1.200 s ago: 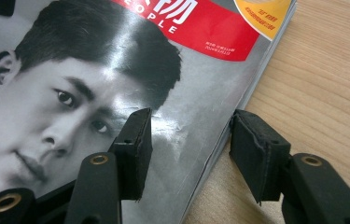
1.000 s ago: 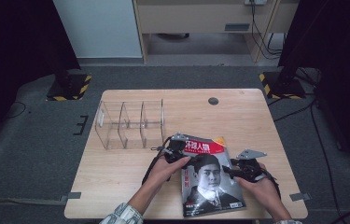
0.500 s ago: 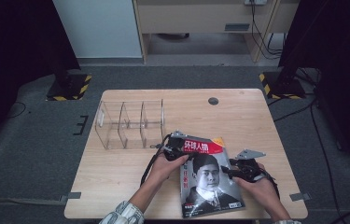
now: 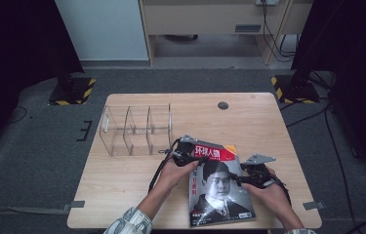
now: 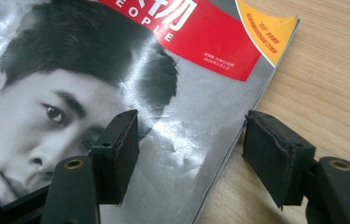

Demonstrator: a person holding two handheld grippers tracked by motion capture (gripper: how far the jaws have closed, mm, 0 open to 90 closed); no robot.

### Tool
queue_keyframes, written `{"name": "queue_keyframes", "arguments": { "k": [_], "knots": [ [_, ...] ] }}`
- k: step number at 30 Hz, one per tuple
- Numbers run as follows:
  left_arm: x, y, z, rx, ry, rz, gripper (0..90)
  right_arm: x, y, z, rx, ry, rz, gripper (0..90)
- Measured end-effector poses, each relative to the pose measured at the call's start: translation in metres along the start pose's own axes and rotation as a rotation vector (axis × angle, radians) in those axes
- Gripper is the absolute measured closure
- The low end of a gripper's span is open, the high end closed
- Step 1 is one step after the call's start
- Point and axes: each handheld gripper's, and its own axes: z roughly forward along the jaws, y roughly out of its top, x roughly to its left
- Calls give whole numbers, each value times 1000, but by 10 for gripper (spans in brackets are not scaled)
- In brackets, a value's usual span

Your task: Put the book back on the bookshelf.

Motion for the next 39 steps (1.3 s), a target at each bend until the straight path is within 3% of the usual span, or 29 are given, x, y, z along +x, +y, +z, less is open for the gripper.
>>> {"name": "queue_keyframes", "arguments": {
  "k": [7, 26, 39],
  "knots": [
    [1, 8, -1, 24, -10, 17, 655, -1, 0, 1, -9, 1, -2, 389],
    [-5, 20, 3, 17, -42, 28, 663, 2, 0, 1, -15, 13, -40, 431],
    [-11, 25, 6, 40, -56, 39, 740, 5, 1, 1, -14, 3, -75, 450]
  ]
}}
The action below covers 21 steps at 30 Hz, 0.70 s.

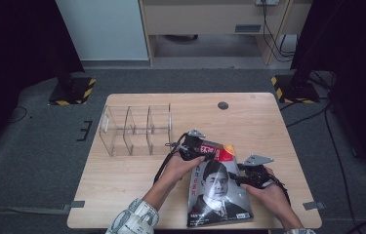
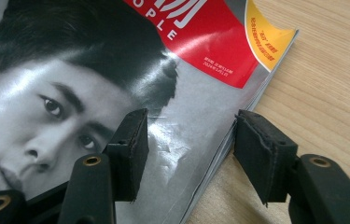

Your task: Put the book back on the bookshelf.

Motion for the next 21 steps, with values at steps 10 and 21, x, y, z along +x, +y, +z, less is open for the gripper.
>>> {"name": "queue_keyframes", "arguments": {
  "k": [10, 21],
  "knots": [
    [1, 2, -10, -13, 24, -23, 817, -2, -2, -3, 2, 12, 14, 443],
    [-6, 13, -30, -54, 13, -10, 849, -26, -7, -24, -72, -76, 149, 424]
  ]
}}
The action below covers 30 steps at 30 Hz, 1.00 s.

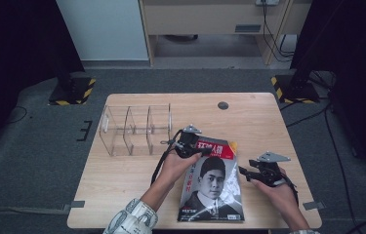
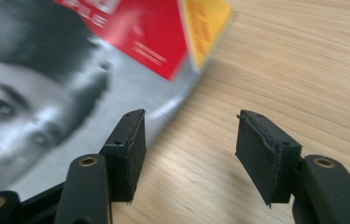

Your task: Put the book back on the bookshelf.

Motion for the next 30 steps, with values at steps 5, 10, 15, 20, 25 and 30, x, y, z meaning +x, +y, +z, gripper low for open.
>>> {"name": "queue_keyframes", "arguments": {
  "k": [5, 10, 15, 20, 25, 30],
  "knots": [
    [-4, 11, -15, -25, 4, 24, 859, -4, -2, 1, 12, -43, 20, 418],
    [-6, 20, -26, -51, 15, 33, 864, -7, -2, 0, 18, -68, 20, 419],
    [-9, 27, -35, -64, 29, 45, 864, -12, -3, -3, 17, -102, 34, 419],
    [-11, 34, -44, -86, 31, 56, 864, -17, -5, -4, 22, -138, 47, 418],
    [-15, 40, -56, -116, 26, 65, 864, -19, -6, -4, 32, -159, 56, 409],
    [-17, 48, -68, -138, 37, 73, 864, -21, -7, -4, 39, -174, 69, 397]
  ]
}}
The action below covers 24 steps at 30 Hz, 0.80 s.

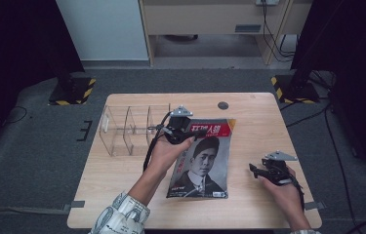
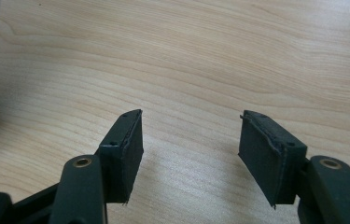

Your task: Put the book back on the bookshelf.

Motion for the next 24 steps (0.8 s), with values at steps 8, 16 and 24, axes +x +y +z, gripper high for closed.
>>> {"name": "queue_keyframes", "arguments": {
  "k": [8, 16, 24],
  "knots": [
    [1, 13, -17, -49, 8, -2, 865, -2, -2, 2, 11, -14, 6, 395],
    [1, 22, -30, -82, 16, 1, 864, -3, -3, 3, 15, -33, 13, 355],
    [2, 25, -40, -101, 22, -1, 864, -3, -4, 5, 21, -42, 18, 315]
  ]
}}
